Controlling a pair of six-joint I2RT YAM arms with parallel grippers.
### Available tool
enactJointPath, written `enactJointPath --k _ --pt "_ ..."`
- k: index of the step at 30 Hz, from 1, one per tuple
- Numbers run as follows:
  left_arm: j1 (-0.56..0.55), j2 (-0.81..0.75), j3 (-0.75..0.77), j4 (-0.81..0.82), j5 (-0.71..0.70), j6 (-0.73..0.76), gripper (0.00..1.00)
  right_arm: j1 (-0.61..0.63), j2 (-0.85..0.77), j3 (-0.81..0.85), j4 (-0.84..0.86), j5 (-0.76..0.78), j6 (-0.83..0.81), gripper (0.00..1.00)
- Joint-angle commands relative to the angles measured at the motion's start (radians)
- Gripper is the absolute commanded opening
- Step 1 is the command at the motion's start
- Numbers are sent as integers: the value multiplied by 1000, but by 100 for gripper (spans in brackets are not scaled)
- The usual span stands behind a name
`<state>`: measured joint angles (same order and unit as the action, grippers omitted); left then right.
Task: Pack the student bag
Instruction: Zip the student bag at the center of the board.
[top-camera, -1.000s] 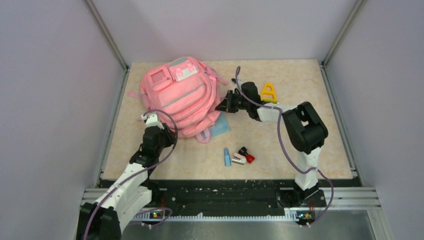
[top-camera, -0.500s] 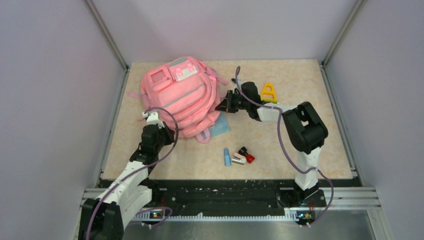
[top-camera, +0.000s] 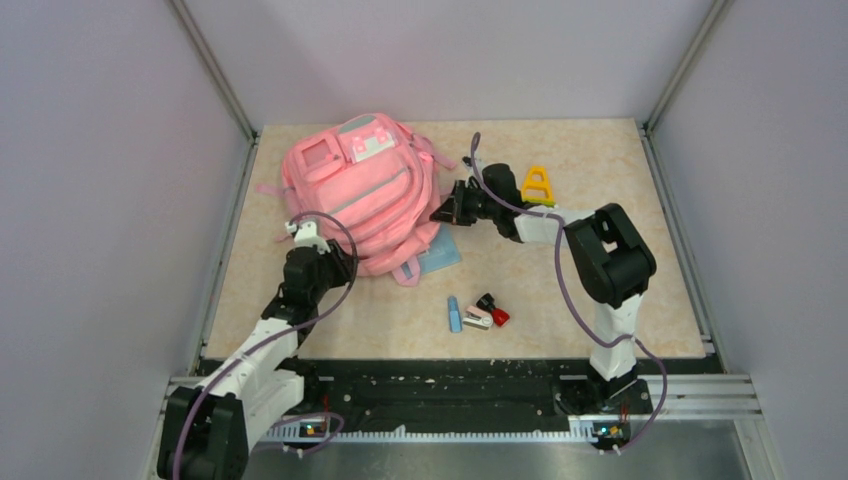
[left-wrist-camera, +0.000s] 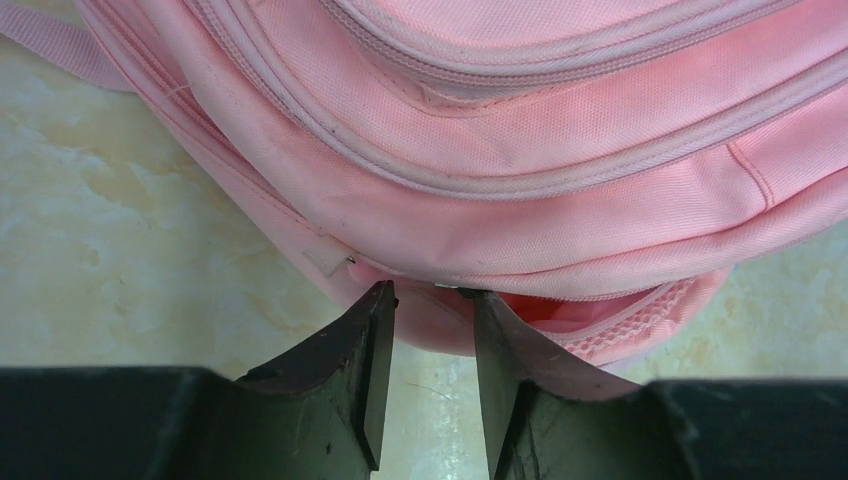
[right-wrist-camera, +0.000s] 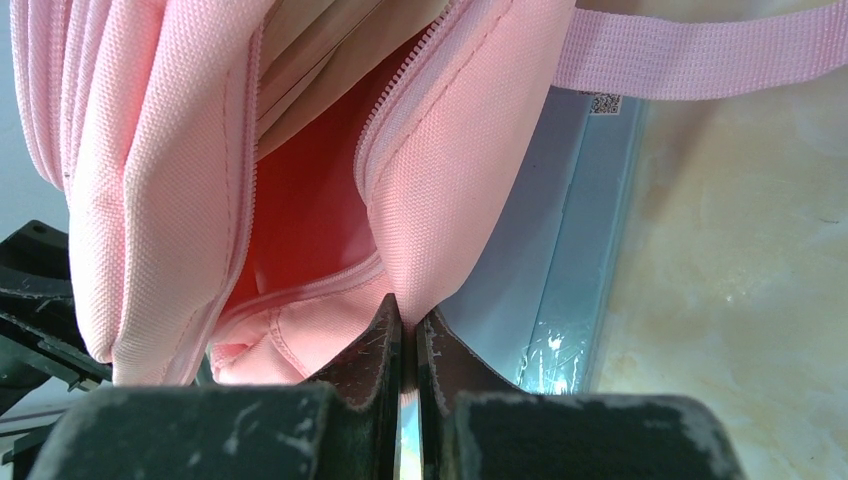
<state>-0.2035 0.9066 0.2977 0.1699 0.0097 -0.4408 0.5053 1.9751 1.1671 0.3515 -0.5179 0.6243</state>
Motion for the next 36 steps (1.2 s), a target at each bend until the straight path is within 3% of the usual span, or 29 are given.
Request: enactJointPath --k 1,6,10,15,18,21,25,33,36 --pt "3 -40 22 48 36 -75 40 6 -9 -9 57 -46 -6 0" --pt "3 -259 22 -65 -38 -157 58 77 -59 -118 110 -31 21 0" --pt "1 -404 60 -140 -18 -57 68 207 -85 -175 148 -1 44 0" --pt "-5 -344 183 -222 144 39 71 254 -142 -244 175 35 79 1" --pt "-63 -257 218 -195 188 64 70 224 -229 -290 135 55 56 28" --pt "-237 -182 284 -227 34 174 70 182 -338 -331 67 70 22 49" --pt "-452 -95 365 -267 -219 301 76 87 -441 -389 7 71 4 66" --pt "-711 92 342 -150 -655 532 93 -78 -569 -488 -14 58 -18 73" --pt "-748 200 371 -126 -790 575 95 -92 -590 -494 -20 55 -28 73"
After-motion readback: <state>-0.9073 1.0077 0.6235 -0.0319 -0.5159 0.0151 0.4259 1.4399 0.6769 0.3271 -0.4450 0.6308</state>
